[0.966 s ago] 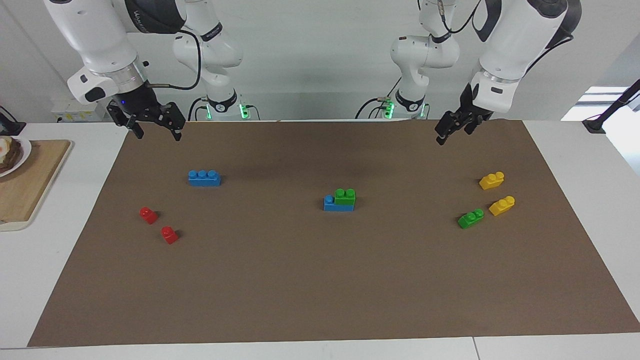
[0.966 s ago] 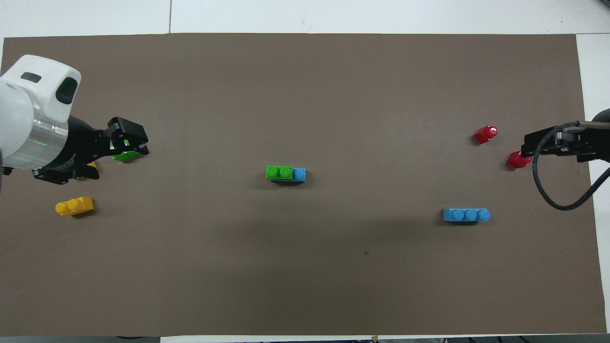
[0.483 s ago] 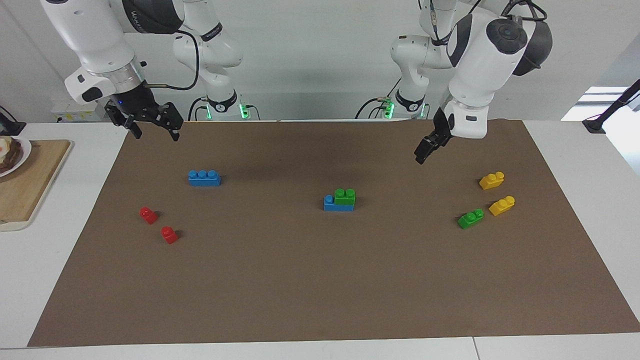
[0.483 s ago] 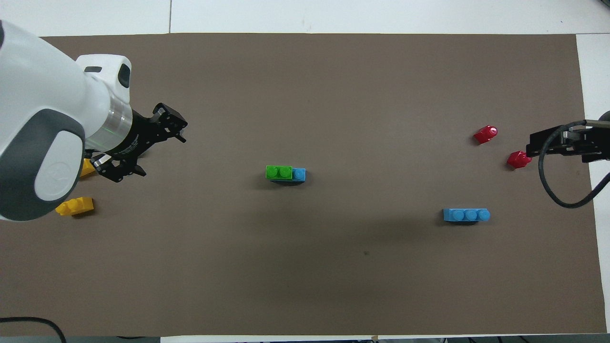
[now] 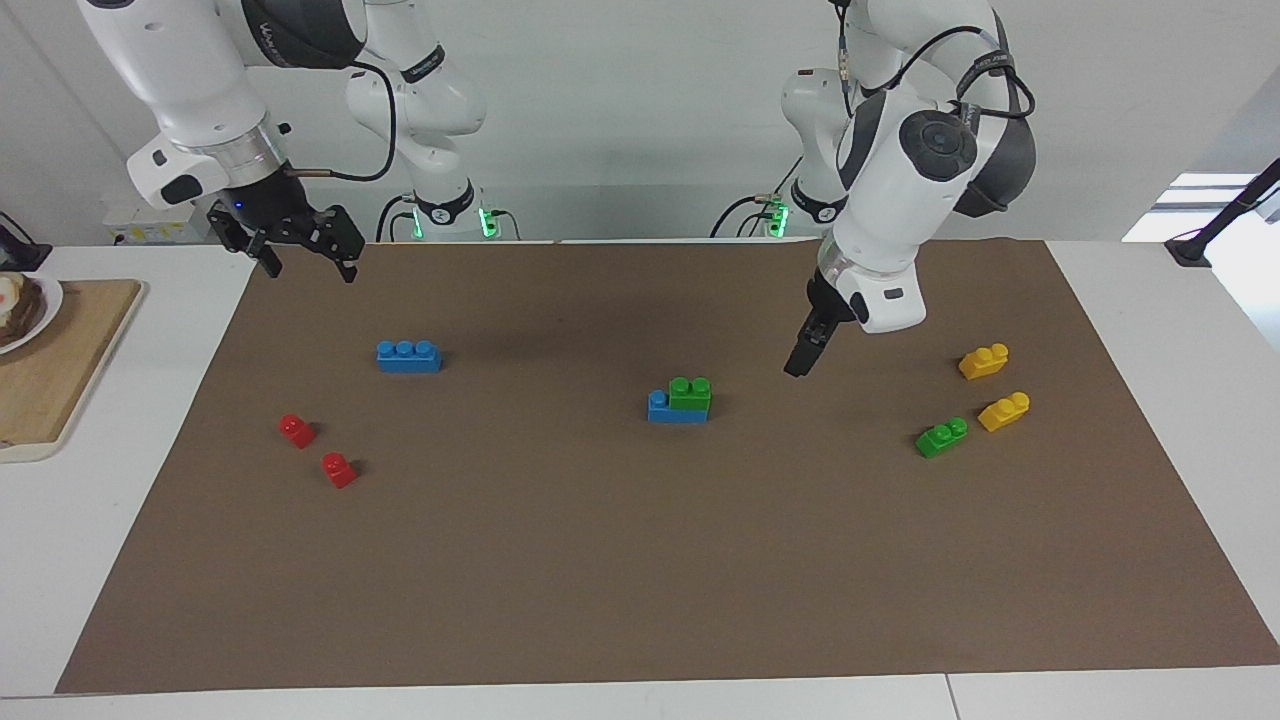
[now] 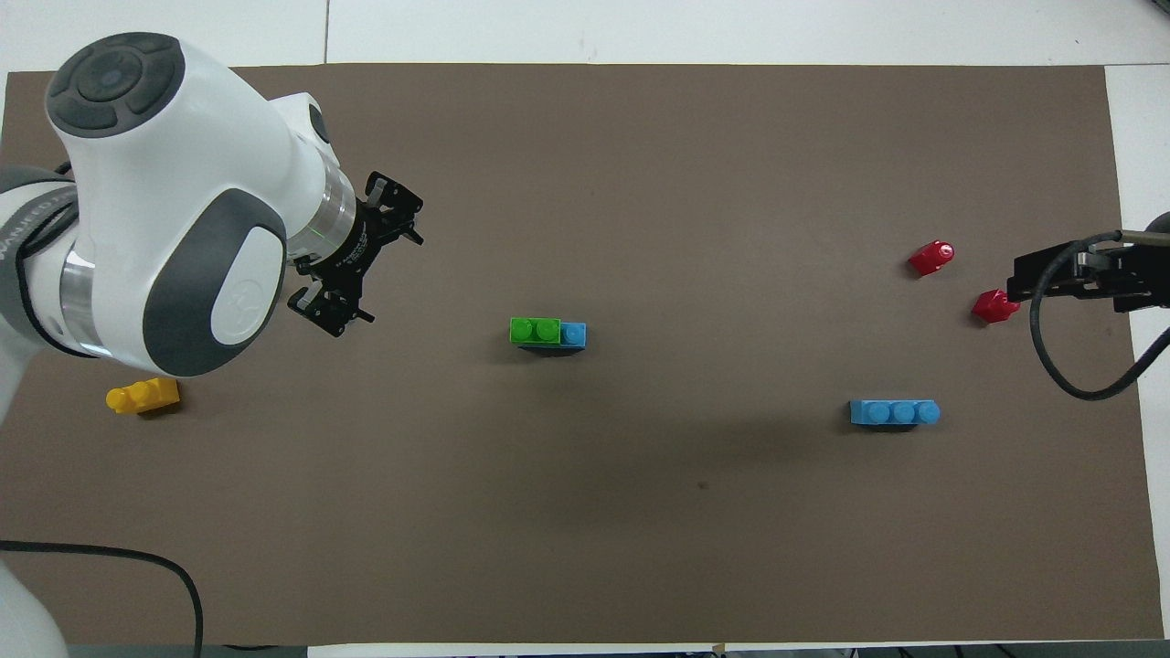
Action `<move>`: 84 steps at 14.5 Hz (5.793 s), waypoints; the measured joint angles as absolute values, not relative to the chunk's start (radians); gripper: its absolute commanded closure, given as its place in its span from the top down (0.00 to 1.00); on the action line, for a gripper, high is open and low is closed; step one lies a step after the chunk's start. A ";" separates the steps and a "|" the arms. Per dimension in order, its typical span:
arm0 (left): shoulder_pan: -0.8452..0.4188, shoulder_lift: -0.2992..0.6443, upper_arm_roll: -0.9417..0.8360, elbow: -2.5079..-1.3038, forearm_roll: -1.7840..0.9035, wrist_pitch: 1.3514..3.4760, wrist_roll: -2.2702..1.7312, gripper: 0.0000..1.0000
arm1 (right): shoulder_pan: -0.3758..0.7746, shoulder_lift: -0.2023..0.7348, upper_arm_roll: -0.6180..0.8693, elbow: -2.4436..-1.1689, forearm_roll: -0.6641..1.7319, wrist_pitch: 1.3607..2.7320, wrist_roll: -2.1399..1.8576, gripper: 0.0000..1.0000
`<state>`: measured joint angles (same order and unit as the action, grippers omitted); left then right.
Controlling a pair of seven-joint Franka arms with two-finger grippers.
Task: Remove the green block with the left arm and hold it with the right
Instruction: 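Move the left gripper toward the green block on the blue bar, then lower the left gripper to the green block while the right gripper reaches the blue bar, then close the left gripper on the green block and the right gripper on the blue bar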
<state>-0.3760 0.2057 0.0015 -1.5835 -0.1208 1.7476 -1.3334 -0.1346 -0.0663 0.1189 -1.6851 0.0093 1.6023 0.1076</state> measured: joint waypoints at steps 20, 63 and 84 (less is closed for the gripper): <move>-0.453 0.315 0.003 -1.529 -0.118 1.750 -1.885 1.00 | 0.034 -0.005 0.131 -1.892 0.394 1.854 1.345 0.97; -0.596 0.318 0.008 -1.848 -0.117 2.216 -2.125 1.00 | 0.427 0.321 0.132 -2.042 0.580 2.634 1.561 0.97; -0.623 0.319 0.007 -1.893 -0.116 2.267 -2.130 1.00 | 0.490 0.423 0.129 -1.989 0.605 2.655 1.602 0.95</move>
